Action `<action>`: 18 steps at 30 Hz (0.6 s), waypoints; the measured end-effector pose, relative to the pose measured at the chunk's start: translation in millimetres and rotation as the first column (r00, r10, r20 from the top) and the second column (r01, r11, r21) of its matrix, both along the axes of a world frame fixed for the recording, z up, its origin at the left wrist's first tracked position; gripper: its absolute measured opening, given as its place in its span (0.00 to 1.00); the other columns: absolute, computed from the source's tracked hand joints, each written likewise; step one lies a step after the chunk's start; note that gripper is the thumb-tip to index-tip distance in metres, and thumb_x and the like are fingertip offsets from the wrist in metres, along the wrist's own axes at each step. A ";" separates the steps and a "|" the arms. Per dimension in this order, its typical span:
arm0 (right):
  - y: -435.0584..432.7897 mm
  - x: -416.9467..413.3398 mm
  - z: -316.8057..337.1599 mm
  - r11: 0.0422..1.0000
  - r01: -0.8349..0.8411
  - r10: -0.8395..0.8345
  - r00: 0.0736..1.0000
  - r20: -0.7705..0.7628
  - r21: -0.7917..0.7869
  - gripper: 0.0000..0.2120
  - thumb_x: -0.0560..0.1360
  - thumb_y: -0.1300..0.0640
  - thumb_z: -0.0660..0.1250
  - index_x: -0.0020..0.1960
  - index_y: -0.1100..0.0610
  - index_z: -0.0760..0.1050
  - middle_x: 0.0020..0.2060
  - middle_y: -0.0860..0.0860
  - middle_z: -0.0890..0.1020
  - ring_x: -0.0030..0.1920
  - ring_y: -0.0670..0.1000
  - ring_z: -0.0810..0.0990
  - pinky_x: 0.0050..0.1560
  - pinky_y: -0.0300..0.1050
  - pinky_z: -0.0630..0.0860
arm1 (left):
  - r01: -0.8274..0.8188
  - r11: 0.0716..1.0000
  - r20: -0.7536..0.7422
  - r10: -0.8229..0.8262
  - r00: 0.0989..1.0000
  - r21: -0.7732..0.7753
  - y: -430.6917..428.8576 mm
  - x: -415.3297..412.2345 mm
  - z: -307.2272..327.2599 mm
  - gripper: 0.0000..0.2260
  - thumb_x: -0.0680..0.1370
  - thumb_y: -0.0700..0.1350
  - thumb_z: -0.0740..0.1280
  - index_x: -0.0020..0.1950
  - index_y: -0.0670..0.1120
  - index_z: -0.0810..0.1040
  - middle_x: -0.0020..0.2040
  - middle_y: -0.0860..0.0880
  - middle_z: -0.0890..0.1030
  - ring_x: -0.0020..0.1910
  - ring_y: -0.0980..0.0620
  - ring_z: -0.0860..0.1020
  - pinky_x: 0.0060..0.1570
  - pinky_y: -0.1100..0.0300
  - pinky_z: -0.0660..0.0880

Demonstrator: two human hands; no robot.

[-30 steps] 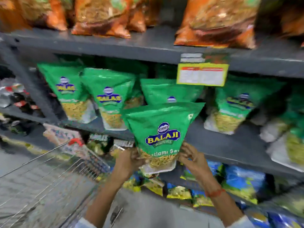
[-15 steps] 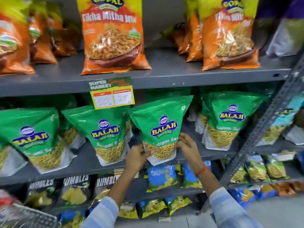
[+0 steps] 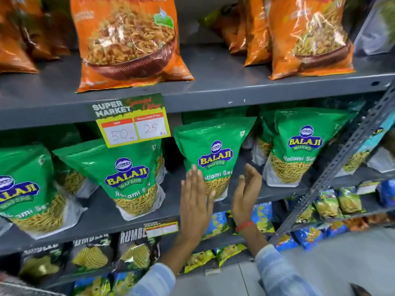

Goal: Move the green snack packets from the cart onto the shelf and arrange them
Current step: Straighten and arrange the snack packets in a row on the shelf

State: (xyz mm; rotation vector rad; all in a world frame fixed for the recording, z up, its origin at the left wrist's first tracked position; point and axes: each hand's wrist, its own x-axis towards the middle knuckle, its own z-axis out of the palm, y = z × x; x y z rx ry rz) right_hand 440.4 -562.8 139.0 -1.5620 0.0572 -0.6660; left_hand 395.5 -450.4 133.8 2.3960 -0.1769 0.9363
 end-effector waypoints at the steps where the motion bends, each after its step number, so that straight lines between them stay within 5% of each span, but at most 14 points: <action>1: -3.9 0.7 1.8 0.999 0.019 -0.018 0.999 0.029 -0.048 0.14 0.77 0.53 0.53 0.62 0.50 0.67 0.57 0.44 0.72 0.60 0.52 0.72 0.61 0.45 0.70 | 0.042 0.997 0.024 -0.043 0.999 0.059 -9.6 5.3 -1.9 0.31 0.80 0.48 0.56 0.75 0.45 0.41 0.78 0.52 0.38 0.77 0.52 0.45 0.76 0.56 0.46; 6: -81.4 20.3 -6.1 0.958 0.285 -0.285 0.958 0.013 0.033 0.18 0.76 0.52 0.53 0.61 0.60 0.68 0.57 0.55 0.71 0.60 0.54 0.70 0.62 0.49 0.68 | 0.337 0.936 -0.046 -0.334 0.941 0.100 -92.7 35.9 2.7 0.29 0.79 0.45 0.58 0.75 0.43 0.45 0.78 0.47 0.53 0.77 0.56 0.47 0.74 0.62 0.51; 9: -102.8 19.9 -23.5 0.946 0.323 -0.324 0.941 -0.102 -0.022 0.24 0.75 0.48 0.55 0.66 0.60 0.64 0.62 0.57 0.69 0.65 0.54 0.67 0.68 0.57 0.65 | 0.456 0.885 -0.228 -0.466 0.855 -0.096 -104.4 48.6 -6.7 0.32 0.79 0.51 0.59 0.76 0.50 0.43 0.77 0.49 0.54 0.75 0.55 0.57 0.69 0.61 0.62; 11: -117.7 23.5 -29.8 0.952 0.298 -0.305 0.928 -0.215 -0.065 0.29 0.75 0.42 0.56 0.70 0.58 0.59 0.68 0.58 0.65 0.70 0.57 0.63 0.71 0.60 0.61 | 0.385 0.878 -0.368 -0.471 0.802 -0.284 -112.7 68.9 -13.2 0.36 0.76 0.57 0.62 0.75 0.52 0.43 0.77 0.48 0.58 0.68 0.45 0.69 0.59 0.52 0.72; 14: -158.6 37.3 -30.7 0.978 0.176 -0.205 0.914 -0.349 -0.114 0.39 0.72 0.35 0.55 0.74 0.58 0.51 0.75 0.57 0.57 0.74 0.55 0.56 0.74 0.52 0.55 | 0.230 0.843 -0.501 -0.484 0.717 -0.486 -147.4 108.0 -14.7 0.43 0.68 0.61 0.67 0.75 0.47 0.51 0.73 0.43 0.65 0.68 0.47 0.68 0.66 0.57 0.66; 18: -188.8 49.5 -38.6 0.996 -0.049 0.015 0.903 -0.430 -0.068 0.33 0.76 0.45 0.57 0.74 0.57 0.49 0.76 0.54 0.55 0.75 0.51 0.54 0.73 0.47 0.54 | 0.096 0.802 -0.559 -0.491 0.668 -0.589 -176.1 138.7 -49.2 0.38 0.66 0.62 0.71 0.69 0.43 0.65 0.69 0.46 0.72 0.69 0.46 0.69 0.67 0.47 0.69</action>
